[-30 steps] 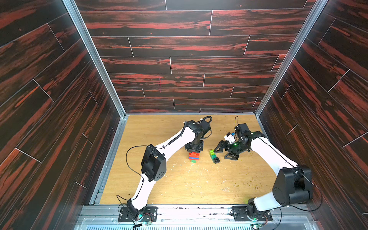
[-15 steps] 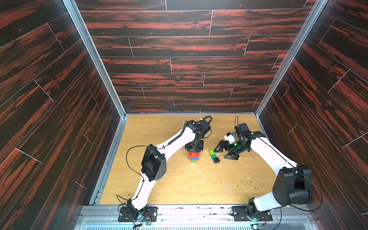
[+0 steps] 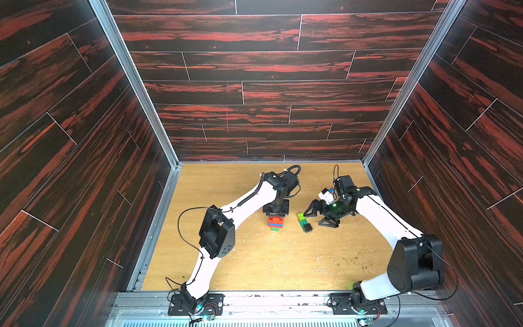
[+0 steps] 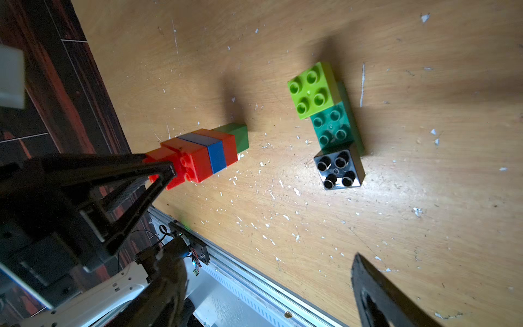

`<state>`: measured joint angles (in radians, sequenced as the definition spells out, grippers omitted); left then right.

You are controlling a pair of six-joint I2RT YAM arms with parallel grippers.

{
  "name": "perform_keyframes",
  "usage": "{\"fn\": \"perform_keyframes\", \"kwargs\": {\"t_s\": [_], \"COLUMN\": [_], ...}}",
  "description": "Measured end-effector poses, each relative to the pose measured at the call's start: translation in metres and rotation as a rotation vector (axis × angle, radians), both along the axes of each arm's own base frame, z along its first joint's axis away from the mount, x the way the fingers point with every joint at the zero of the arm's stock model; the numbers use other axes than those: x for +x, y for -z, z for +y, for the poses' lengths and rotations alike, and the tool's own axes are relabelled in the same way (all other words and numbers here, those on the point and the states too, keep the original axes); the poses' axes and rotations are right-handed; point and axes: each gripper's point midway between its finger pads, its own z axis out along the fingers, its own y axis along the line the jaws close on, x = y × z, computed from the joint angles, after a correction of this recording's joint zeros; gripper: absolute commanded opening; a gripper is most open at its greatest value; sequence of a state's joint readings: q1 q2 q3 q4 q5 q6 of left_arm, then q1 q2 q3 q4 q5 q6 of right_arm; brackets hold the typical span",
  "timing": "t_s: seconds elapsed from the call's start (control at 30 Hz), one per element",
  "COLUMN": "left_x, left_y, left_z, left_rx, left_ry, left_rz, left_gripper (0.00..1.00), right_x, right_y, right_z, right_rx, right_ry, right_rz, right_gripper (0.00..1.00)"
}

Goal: Assemble a carrot with lego
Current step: Assemble the lego brick with the lego brick.

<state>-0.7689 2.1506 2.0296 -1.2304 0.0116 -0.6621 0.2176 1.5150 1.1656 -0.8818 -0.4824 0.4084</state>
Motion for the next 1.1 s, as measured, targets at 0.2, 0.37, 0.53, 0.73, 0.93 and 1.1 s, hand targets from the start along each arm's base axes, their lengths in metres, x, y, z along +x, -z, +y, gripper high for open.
{"fn": "perform_keyframes", "kwargs": {"t_s": [0.2, 0.37, 0.53, 0.73, 0.93, 1.1], "left_x": [0.0014, 0.0014, 0.0003, 0.0006, 0.0023, 0.0021], "left_y": [0.0021, 0.0021, 0.0057, 0.0055, 0.0063, 0.0053], "left_z": [0.0024, 0.0028, 0.0029, 0.0027, 0.0006, 0.0009], "left_rx": [0.022, 0.029, 0.022, 0.008, 0.01, 0.011], "left_ry": [0.005, 0.011, 0.01, 0.004, 0.005, 0.005], "left_rz": [-0.019, -0.025, -0.032, -0.046, -0.043, -0.041], "left_gripper": [0.14, 0.13, 0.1, 0.09, 0.1, 0.21], "right_x": [0.0001, 0.0001, 0.0002, 0.0002, 0.0002, 0.0002], "right_y": [0.001, 0.0014, 0.0015, 0.0015, 0.0016, 0.0017], "right_z": [0.0, 0.0, -0.0001, -0.0001, -0.0001, -0.0002], "right_rx": [-0.001, -0.001, -0.002, -0.002, -0.002, -0.002], "right_ry": [0.0, 0.0, 0.001, 0.002, 0.002, 0.002], "right_rz": [0.004, 0.005, 0.005, 0.006, 0.006, 0.006], "right_gripper": [0.92, 0.92, 0.92, 0.92, 0.92, 0.92]}}
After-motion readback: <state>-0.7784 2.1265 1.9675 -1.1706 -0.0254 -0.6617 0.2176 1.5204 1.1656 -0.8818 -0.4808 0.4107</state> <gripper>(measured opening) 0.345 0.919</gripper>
